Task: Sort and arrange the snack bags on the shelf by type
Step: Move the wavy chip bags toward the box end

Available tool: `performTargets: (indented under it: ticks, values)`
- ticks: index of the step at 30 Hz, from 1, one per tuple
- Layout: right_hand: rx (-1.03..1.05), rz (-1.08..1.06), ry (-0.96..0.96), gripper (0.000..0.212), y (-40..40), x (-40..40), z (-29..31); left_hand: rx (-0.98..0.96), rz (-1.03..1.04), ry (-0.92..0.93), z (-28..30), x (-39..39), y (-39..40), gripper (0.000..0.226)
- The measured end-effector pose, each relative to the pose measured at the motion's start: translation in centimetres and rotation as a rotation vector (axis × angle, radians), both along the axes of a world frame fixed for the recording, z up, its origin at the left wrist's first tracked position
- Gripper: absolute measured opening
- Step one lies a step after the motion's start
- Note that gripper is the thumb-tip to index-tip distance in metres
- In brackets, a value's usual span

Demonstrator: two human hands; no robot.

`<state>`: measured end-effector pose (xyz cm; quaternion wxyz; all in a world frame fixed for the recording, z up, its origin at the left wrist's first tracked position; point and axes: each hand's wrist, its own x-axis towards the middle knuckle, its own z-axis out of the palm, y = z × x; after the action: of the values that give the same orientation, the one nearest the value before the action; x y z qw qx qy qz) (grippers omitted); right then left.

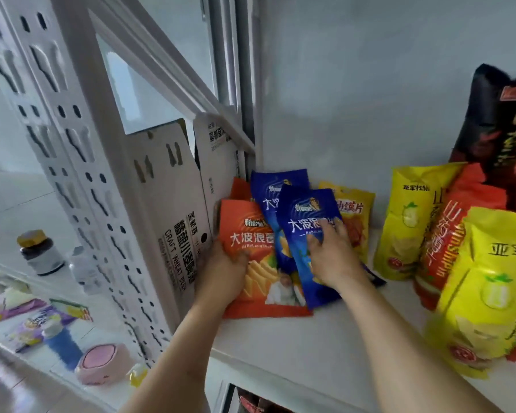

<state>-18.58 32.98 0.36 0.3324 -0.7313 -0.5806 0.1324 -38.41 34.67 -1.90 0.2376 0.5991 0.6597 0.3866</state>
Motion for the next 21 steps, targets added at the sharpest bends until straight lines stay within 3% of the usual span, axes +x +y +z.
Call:
performTargets:
  ticks: [4,7,9,11,17,21]
  values:
    - [0.070,-0.086,-0.011,0.046,1.3,1.2,0.5,-0.017,-0.028,-0.128,0.1,0.0,2.2,0.060]
    - [0.033,-0.172,-0.120,0.056,2.2,2.2,0.4,-0.016,-0.028,-0.243,-0.2,-0.1,2.8,0.055]
    - [-0.024,-0.152,0.001,0.062,2.8,2.4,0.7,-0.033,-0.015,-0.298,-0.5,-0.3,3.0,0.044]
    - [-0.042,-0.124,0.143,0.056,3.3,2.8,0.8,-0.054,-0.014,-0.323,-0.6,-0.4,3.1,0.039]
    - [-0.097,-0.178,0.296,0.057,4.6,3.8,0.6,-0.096,-0.036,-0.431,-0.4,-0.5,3.3,0.040]
    - [-0.086,-0.128,0.451,0.025,4.9,3.8,0.2,-0.175,-0.048,-0.707,-0.2,-0.5,3.5,0.020]
